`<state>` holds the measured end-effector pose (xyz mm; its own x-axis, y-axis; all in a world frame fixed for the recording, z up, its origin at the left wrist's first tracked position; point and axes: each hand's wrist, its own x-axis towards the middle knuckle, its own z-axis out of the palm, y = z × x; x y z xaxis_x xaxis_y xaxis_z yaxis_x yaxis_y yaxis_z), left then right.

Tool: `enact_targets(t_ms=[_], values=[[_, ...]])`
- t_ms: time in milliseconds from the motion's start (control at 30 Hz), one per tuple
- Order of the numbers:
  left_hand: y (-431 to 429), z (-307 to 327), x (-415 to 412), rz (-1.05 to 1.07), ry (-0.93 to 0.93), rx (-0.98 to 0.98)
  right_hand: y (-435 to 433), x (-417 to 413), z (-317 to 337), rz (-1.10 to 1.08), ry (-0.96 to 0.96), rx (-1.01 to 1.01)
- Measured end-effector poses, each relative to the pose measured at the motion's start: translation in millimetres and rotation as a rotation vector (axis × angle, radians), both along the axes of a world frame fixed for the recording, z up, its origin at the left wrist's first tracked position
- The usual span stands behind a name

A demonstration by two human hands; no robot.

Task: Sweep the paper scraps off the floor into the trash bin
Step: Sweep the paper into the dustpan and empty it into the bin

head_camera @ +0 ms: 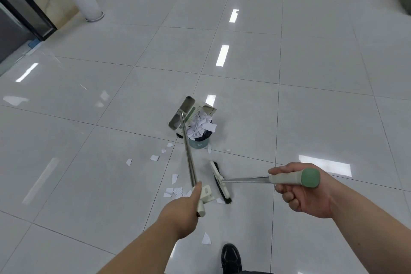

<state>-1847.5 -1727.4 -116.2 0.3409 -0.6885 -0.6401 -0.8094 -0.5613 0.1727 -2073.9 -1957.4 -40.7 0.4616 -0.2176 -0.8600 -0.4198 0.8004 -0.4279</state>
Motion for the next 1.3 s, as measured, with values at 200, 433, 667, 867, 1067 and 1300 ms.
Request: enact_targets(t_ms=[200, 433, 667, 867, 1067, 1300], values=[[-3.3, 13.4, 2.2, -0.088, -0.157, -0.031, 2.0, 4.0, 1.8, 0.026, -0.006, -0.011], [-1.8, 47.5, 14.1, -0.118, -0.283, -0.031, 6.2, 8.7, 2.8, 0.044, -0.015, 0.003], [0.8, 68.3, 13.2, -0.107, -0.336, -0.020, 6.1, 9.6, 3.3, 0.044, -0.016, -0.001], [5.5, 76.9, 12.2, -0.036, -0.348, -0.035, 9.4, 8.6, 5.3, 0.070, -0.009, 0.026], [18.5, 88.6, 12.5, 0.196, -0.318, -0.142, 20.2, 10.0, 10.5, 0.116, 0.016, 0.089], [70.9, 86.8, 22.5, 0.606, -0.255, -0.426, 42.2, 9.6, 32.2, 0.168, 0.059, 0.055]])
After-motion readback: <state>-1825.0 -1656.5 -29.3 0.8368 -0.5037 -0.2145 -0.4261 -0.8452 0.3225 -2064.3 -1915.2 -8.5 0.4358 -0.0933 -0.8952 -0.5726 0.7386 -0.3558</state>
